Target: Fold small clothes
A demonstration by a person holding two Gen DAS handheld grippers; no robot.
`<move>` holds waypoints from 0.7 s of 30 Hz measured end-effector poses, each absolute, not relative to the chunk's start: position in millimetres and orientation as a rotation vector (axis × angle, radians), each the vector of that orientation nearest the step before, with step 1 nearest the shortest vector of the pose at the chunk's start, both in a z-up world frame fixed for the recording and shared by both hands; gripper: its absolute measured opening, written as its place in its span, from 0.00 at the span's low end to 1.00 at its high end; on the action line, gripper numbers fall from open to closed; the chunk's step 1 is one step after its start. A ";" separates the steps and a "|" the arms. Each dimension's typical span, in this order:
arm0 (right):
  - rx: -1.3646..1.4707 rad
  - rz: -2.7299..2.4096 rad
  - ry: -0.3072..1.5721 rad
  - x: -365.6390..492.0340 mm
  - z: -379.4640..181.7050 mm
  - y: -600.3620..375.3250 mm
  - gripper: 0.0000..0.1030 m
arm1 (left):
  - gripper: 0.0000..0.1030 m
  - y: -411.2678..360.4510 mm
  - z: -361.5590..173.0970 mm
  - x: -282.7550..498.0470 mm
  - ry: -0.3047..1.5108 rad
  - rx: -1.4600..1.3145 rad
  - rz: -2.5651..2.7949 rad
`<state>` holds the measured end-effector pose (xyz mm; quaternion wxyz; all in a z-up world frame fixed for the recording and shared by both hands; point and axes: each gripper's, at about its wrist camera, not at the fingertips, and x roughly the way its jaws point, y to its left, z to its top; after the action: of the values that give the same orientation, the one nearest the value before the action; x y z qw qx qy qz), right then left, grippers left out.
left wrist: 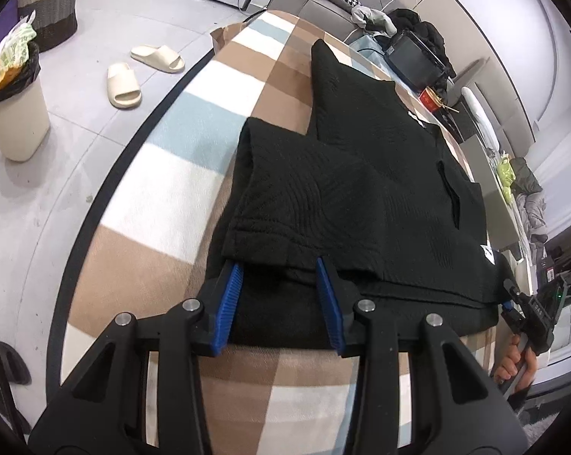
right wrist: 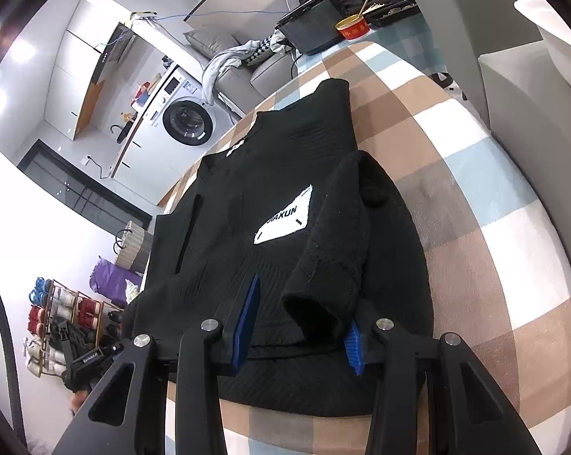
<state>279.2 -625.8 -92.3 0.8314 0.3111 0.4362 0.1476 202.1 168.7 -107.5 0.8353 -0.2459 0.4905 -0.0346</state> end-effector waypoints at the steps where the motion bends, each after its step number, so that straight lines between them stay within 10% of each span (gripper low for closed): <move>1: 0.657 0.315 0.923 279.0 -91.4 -625.3 0.40 | 0.35 169.4 -107.7 205.1 1.036 -0.517 -0.067; 21: 0.647 0.316 0.919 279.5 -89.0 -623.2 0.42 | 0.45 175.0 -97.5 231.7 0.978 -0.478 -0.063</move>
<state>279.5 -623.2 -89.0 0.8345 0.3056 0.4336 0.1490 231.7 175.0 -97.5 0.8549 -0.2275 0.4653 -0.0301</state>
